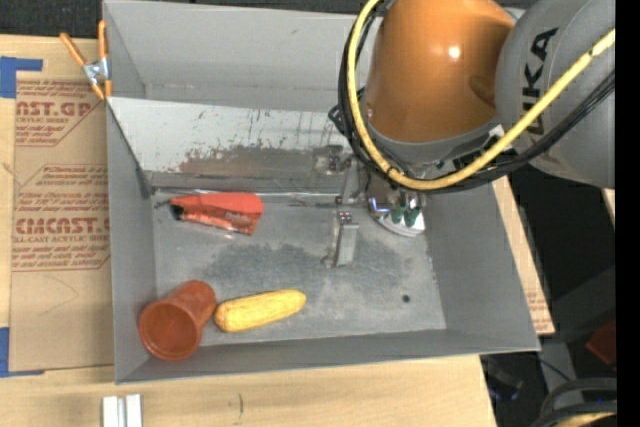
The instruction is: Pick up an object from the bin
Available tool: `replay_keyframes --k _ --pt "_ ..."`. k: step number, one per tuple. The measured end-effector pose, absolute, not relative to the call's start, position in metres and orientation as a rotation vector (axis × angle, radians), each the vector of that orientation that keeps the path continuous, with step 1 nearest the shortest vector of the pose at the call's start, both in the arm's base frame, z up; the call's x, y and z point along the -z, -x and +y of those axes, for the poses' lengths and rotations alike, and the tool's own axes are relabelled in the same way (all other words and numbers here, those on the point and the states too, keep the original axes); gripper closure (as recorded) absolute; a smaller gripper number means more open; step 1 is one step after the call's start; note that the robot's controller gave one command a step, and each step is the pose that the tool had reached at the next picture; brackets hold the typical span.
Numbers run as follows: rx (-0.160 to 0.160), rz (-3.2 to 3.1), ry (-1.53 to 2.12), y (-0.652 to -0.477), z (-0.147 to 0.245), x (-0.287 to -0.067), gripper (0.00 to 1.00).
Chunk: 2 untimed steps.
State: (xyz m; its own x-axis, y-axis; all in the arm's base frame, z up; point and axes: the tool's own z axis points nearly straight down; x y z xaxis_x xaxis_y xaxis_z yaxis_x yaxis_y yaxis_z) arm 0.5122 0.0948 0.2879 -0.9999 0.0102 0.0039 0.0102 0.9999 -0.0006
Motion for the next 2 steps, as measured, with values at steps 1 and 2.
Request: replay_keyframes --k 1,2 --pt "0.005 -3.154 0.035 -0.512 0.122 -0.317 0.0" --pt "0.005 -3.149 -0.064 -0.506 0.159 -0.276 0.0"
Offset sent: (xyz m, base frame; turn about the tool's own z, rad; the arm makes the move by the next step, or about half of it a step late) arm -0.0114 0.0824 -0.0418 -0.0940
